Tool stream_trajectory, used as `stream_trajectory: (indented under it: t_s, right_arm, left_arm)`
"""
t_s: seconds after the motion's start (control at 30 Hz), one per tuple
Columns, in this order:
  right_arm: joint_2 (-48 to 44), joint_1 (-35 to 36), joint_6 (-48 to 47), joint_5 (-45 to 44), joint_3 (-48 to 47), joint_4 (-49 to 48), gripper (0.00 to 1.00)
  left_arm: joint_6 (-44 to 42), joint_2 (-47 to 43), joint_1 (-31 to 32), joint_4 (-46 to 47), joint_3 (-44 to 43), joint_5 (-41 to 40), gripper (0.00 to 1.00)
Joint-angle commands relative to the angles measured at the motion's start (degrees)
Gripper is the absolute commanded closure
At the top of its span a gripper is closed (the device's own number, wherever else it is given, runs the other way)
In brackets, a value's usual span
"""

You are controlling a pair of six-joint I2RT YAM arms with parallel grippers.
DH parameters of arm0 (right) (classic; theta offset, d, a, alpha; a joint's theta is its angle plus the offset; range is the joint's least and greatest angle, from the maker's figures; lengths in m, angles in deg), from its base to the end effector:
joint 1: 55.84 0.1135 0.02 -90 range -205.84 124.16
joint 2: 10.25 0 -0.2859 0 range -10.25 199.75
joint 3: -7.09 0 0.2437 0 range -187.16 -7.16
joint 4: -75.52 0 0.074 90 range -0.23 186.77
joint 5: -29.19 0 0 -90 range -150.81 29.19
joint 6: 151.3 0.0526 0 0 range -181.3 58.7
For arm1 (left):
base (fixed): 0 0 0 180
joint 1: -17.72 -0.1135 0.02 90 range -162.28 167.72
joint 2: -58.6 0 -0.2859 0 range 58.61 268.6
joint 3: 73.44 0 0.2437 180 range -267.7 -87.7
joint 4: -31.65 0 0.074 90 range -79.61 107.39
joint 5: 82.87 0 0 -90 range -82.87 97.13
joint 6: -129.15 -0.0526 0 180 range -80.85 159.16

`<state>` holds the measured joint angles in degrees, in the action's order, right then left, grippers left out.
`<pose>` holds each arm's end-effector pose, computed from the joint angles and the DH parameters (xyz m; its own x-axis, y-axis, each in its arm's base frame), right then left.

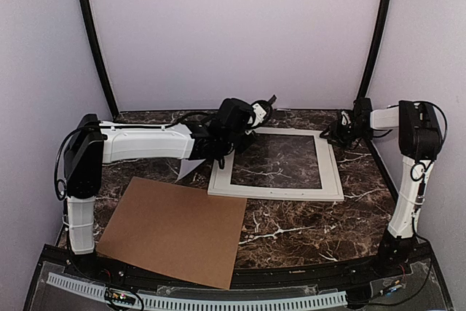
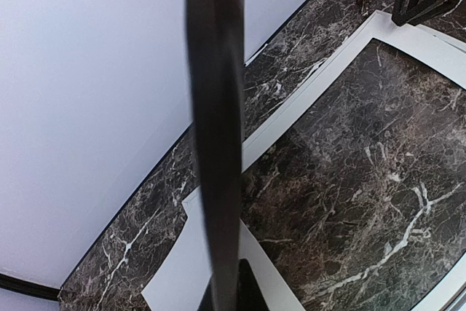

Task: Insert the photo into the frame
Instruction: Adjust the mat board.

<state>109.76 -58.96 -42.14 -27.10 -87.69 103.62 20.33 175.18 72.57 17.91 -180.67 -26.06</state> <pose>0.4547 0.0045 0.1627 -0.8503 0.3198 -0.4180 -0.0070 0.7873 0.6165 0.3096 -0.3898 0.2833 -0.0865 0.5918 -0.8015 0.4461 0.7423 0.5000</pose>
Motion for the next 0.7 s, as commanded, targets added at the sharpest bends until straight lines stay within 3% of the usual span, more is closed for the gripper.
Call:
stream_trajectory:
  t_s: [0.0, 0.67]
  right_arm:
    - [0.59, 0.12, -0.43, 2.11, -0.32, 0.13, 0.54]
    - [-2.39, 0.12, -0.70, 5.53, 1.98, 0.31, 0.63]
  left_arm:
    - [0.67, -0.11, -0.14, 0.18, -1.52, 0.27, 1.00]
    - [0.99, -0.12, -0.18, -0.07, -1.43, 0.48, 1.00]
